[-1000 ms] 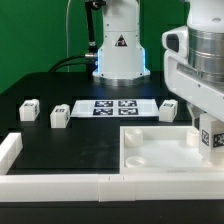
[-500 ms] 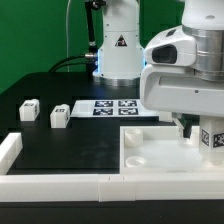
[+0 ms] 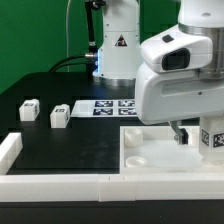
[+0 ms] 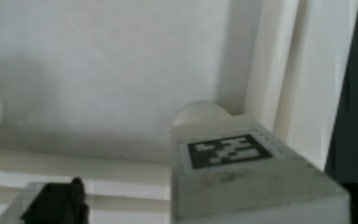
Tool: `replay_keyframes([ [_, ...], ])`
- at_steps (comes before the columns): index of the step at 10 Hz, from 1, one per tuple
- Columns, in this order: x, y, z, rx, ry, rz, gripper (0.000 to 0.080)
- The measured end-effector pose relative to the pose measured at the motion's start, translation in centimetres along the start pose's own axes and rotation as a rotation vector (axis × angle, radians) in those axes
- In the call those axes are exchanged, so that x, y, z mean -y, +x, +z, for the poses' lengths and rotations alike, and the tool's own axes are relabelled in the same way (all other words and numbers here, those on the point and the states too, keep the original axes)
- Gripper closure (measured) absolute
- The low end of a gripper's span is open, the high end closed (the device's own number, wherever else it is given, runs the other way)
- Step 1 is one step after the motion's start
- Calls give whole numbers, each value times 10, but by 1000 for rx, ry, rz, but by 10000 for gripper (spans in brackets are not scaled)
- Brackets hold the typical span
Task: Assemble one leg
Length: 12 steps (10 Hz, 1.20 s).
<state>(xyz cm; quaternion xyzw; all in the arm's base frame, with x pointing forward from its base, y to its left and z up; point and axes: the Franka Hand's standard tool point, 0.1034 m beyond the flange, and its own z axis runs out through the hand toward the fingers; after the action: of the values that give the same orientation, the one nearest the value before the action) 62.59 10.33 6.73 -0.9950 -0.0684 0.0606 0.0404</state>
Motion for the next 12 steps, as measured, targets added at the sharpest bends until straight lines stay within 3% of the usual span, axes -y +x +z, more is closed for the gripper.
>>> replay_keyframes([
  [2, 0, 0, 0, 0, 0, 2, 397],
  [3, 0, 0, 0, 0, 0, 10, 397],
  [4, 0, 0, 0, 0, 0, 39, 512],
  [7, 3, 0, 1, 2, 10, 358, 512],
  [12, 10, 6, 2, 22, 18, 1136, 512],
])
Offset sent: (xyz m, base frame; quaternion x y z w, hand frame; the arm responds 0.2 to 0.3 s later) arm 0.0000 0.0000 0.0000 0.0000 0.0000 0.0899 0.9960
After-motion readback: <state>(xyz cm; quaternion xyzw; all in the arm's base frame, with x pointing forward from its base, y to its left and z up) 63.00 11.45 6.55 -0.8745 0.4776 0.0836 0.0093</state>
